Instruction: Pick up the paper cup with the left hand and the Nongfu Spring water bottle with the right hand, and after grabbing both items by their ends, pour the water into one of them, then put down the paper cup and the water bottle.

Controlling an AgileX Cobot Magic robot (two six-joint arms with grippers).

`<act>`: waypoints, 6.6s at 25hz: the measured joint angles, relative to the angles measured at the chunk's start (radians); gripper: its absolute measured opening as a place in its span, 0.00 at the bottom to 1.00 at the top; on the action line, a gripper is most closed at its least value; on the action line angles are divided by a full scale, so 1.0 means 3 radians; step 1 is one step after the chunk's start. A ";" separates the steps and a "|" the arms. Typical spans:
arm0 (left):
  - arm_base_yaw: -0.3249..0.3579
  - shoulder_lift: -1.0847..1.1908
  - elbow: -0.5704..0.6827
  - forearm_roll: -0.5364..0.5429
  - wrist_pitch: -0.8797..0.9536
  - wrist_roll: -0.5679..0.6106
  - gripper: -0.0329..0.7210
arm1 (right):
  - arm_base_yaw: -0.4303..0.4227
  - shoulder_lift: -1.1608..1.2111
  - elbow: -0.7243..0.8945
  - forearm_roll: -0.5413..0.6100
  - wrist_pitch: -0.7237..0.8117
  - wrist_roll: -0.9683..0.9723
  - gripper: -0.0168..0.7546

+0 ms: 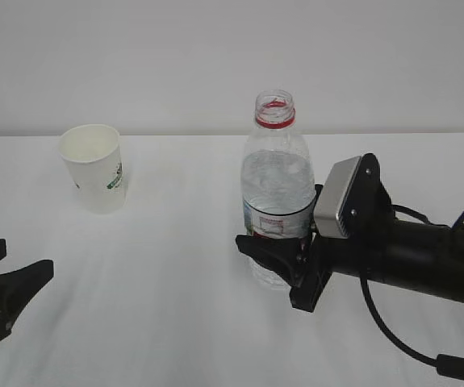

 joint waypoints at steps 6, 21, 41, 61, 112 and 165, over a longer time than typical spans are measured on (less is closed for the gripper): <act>0.0000 0.0000 0.0000 0.0013 0.0000 0.0000 0.80 | -0.0035 -0.0178 0.0359 0.0499 -0.0026 -0.0242 0.62; 0.0000 0.0000 0.0000 0.0098 0.0000 0.0000 0.80 | -0.0040 -0.0433 0.1085 0.1744 -0.0071 -0.0828 0.62; 0.0000 0.0000 0.0000 0.0098 0.0000 0.0000 0.80 | -0.0079 -0.0454 0.1009 0.2296 -0.0071 -0.0849 0.62; 0.0000 0.0000 -0.0005 0.0098 0.0000 0.0000 0.80 | -0.0573 -0.0460 0.0975 0.2340 -0.0071 -0.0733 0.62; 0.0000 0.1501 -0.1771 -0.0144 0.0403 -0.0030 0.93 | -0.0573 -0.0460 0.0975 0.2153 -0.0071 -0.0494 0.62; -0.0165 0.2037 -0.2721 -0.0062 0.0465 -0.0330 0.96 | -0.0573 -0.0460 0.0975 0.2128 -0.0071 -0.0479 0.62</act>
